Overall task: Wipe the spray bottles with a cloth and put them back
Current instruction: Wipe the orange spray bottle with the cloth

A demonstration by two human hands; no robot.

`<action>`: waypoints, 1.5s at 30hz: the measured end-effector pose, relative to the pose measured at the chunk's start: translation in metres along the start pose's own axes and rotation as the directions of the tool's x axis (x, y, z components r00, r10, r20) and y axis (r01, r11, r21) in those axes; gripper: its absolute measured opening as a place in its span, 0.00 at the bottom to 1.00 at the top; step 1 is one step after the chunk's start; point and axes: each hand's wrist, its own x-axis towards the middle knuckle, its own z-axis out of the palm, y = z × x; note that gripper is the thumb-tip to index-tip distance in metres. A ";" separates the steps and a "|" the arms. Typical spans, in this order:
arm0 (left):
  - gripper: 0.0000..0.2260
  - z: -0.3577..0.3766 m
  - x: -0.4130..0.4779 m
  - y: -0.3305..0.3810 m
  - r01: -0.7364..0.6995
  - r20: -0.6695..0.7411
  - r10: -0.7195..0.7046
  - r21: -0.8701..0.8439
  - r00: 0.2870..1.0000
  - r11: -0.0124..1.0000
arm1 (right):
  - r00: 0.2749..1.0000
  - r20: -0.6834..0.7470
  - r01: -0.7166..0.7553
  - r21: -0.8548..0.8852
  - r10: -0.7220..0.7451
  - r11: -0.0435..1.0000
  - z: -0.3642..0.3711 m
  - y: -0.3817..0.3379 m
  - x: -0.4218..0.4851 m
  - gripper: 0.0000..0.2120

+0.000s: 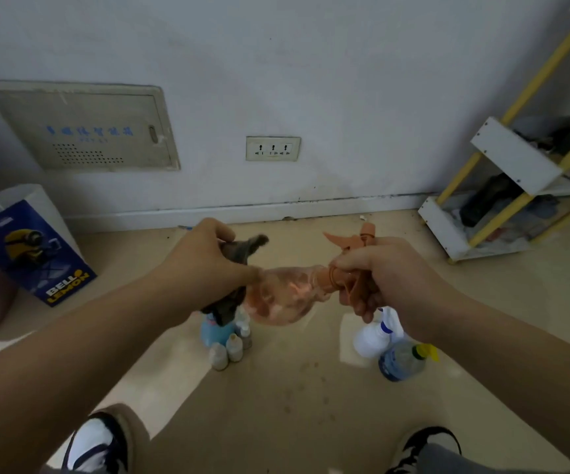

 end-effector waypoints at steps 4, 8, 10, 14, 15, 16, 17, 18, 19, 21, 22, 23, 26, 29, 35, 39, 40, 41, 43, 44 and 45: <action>0.16 0.012 -0.022 0.010 -0.151 0.028 0.157 -0.155 0.987 0.976 | 0.996 0.050 0.082 -0.096 -0.077 0.992 0.002 0.003 -0.001 0.08; 0.12 0.036 -0.047 0.004 -0.338 0.294 0.396 -0.229 0.870 0.913 | 0.975 0.129 0.203 -0.195 -0.180 0.960 0.008 0.002 -0.004 0.10; 0.11 0.038 -0.042 -0.008 -0.380 0.281 0.409 -0.156 0.868 0.912 | 0.955 0.171 0.284 -0.278 -0.244 0.918 0.010 0.002 -0.007 0.10; 0.08 0.031 -0.032 -0.014 -0.241 0.329 0.314 -0.245 0.891 0.939 | 0.864 0.327 0.499 -0.445 -0.383 0.744 0.012 -0.002 -0.013 0.12; 0.09 0.029 -0.031 -0.012 -0.194 0.335 0.289 -0.289 0.897 0.938 | 0.841 0.354 0.537 -0.451 -0.409 0.713 0.013 -0.003 -0.014 0.13; 0.10 0.027 -0.030 -0.011 -0.157 0.334 0.267 -0.321 0.904 0.934 | 0.820 0.377 0.569 -0.444 -0.432 0.692 0.013 -0.004 -0.015 0.13; 0.11 0.026 -0.030 -0.009 -0.122 0.332 0.247 -0.354 0.910 0.927 | 0.803 0.396 0.592 -0.438 -0.445 0.677 0.014 -0.004 -0.016 0.12; 0.13 0.026 -0.030 -0.009 -0.082 0.338 0.223 -0.385 0.914 0.919 | 0.794 0.414 0.601 -0.429 -0.445 0.674 0.017 -0.005 -0.017 0.10; 0.13 0.025 -0.032 -0.007 -0.035 0.360 0.200 -0.416 0.911 0.909 | 0.797 0.429 0.593 -0.415 -0.426 0.690 0.020 -0.005 -0.018 0.08; 0.13 0.028 -0.037 -0.004 0.057 0.448 0.176 -0.460 0.876 0.886 | 0.822 0.438 0.530 -0.349 -0.365 0.773 0.024 -0.005 -0.019 0.05; 0.12 0.031 -0.040 -0.002 0.094 0.485 0.178 -0.485 0.856 0.869 | 0.835 0.434 0.495 -0.323 -0.338 0.807 0.025 -0.004 -0.018 0.05; 0.11 0.033 -0.042 0.000 0.124 0.502 0.181 -0.516 0.846 0.848 | 0.841 0.429 0.485 -0.324 -0.330 0.813 0.024 -0.005 -0.016 0.06; 0.11 0.040 -0.042 0.003 0.178 0.525 0.182 -0.563 0.831 0.807 | 0.845 0.398 0.510 -0.402 -0.357 0.760 0.017 -0.004 -0.007 0.08; 0.12 0.048 -0.034 -0.001 0.153 0.427 0.075 -0.476 0.901 0.866 | 0.885 0.303 0.464 -0.485 -0.355 0.741 0.008 0.005 0.004 0.13; 0.07 0.072 -0.040 -0.019 -0.248 0.320 0.250 -0.048 0.914 0.968 | 0.968 0.039 0.213 -0.655 -0.249 0.725 -0.005 0.025 0.017 0.13; 0.09 0.071 -0.032 -0.023 -0.173 0.444 0.113 0.098 0.889 0.980 | 0.966 -0.077 0.126 -0.697 -0.248 0.706 -0.008 0.036 0.015 0.14; 0.10 0.070 -0.028 -0.025 -0.156 0.446 0.080 0.135 0.892 0.978 | 0.964 -0.115 0.100 -0.680 -0.240 0.727 -0.011 0.040 0.014 0.13; 0.10 0.068 -0.025 -0.028 -0.145 0.441 0.057 0.167 0.896 0.975 | 0.960 -0.152 0.078 -0.661 -0.235 0.747 -0.012 0.043 0.012 0.12; 0.11 0.065 -0.020 -0.038 -0.133 0.424 0.027 0.220 0.905 0.966 | 0.947 -0.220 0.055 -0.608 -0.235 0.792 -0.013 0.052 0.005 0.13; 0.11 0.063 -0.018 -0.043 -0.129 0.415 0.017 0.244 0.910 0.961 | 0.937 -0.250 0.058 -0.575 -0.243 0.816 -0.012 0.057 0.002 0.13; 0.12 0.062 -0.015 -0.046 -0.128 0.407 0.010 0.264 0.913 0.956 | 0.929 -0.273 0.060 -0.550 -0.248 0.833 -0.012 0.061 0.000 0.14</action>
